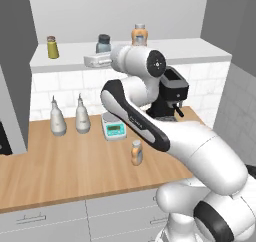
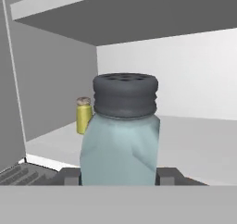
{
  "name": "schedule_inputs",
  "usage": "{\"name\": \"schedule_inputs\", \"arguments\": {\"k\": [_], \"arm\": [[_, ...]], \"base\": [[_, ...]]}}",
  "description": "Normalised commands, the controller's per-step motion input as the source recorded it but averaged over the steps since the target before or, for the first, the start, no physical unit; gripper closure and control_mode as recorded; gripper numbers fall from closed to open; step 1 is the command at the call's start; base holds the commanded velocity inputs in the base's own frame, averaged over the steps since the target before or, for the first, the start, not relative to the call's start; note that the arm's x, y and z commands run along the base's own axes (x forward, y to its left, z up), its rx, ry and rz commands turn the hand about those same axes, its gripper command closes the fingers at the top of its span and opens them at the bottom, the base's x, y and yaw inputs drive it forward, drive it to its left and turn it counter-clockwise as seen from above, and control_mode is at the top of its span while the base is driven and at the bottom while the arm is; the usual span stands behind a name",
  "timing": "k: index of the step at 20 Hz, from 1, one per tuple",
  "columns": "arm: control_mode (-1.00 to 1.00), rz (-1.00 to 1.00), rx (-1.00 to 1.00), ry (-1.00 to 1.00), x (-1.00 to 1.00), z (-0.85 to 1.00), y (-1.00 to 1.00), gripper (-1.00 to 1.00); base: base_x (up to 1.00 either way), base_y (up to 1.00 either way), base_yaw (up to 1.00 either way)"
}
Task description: Put the shaker and condiment bottle from the counter next to their counterparts in the cabinet.
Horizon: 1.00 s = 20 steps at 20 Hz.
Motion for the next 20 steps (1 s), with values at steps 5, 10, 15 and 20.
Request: {"name": "schedule_inputs", "arguments": {"k": [5,10,15,20], "arm": [[-1.0,0.15,0.0,0.02,0.49,0.23,0.1,1.0],[-1.0,0.01,0.0,0.03,0.1,-0.16,0.06,1.0],[-1.0,0.02,0.0,-0.02,0.23,-0.23,0.3,1.0],[-1.0,0.07,0.0,0.0,0.42,-0.02,0.23,1.0]], "base": [[0.0,0.0,0.0],[0.0,0.0,0.0],[0.0,0.0,0.0],[0.0,0.0,0.0]]}}
